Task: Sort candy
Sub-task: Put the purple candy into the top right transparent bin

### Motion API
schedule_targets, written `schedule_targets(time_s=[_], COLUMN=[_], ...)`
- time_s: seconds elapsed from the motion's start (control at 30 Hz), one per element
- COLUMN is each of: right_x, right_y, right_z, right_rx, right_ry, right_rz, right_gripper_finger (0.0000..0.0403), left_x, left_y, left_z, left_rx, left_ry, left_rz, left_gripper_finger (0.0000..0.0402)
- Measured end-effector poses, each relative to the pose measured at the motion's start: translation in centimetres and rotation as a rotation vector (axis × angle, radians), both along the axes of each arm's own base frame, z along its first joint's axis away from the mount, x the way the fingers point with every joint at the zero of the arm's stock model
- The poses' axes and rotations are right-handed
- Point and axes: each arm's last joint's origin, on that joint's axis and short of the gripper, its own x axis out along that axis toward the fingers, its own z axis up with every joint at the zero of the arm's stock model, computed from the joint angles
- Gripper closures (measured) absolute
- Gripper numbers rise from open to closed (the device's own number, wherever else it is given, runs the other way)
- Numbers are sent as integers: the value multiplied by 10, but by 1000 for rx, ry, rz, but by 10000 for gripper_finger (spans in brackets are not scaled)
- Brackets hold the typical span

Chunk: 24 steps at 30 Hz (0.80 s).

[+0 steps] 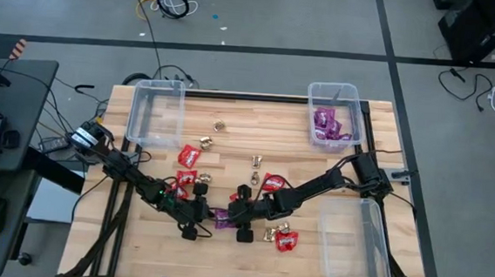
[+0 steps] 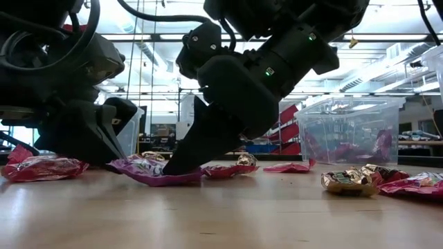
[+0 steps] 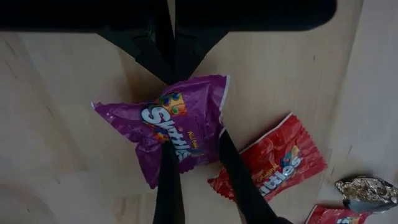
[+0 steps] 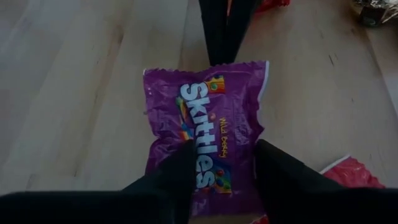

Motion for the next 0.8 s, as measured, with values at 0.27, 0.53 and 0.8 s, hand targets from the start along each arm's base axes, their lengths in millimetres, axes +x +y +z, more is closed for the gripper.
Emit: schedule_targets(time_s=[0.27, 0.53, 0.8], right_x=[0, 0, 0], right_y=[-1, -1, 0], right_z=[0, 0, 2], right_rx=[1, 2, 25], right_ry=[-1, -2, 1], right_rz=[-1, -1, 15], right_gripper_finger=[300, 335, 354], left_x=[0, 0, 0], left_y=[0, -1, -1], left_z=[0, 0, 1], left_rx=[0, -2, -16], left_ry=[0, 2, 4], left_rz=[0, -2, -13], left_gripper_finger=[401, 401, 401])
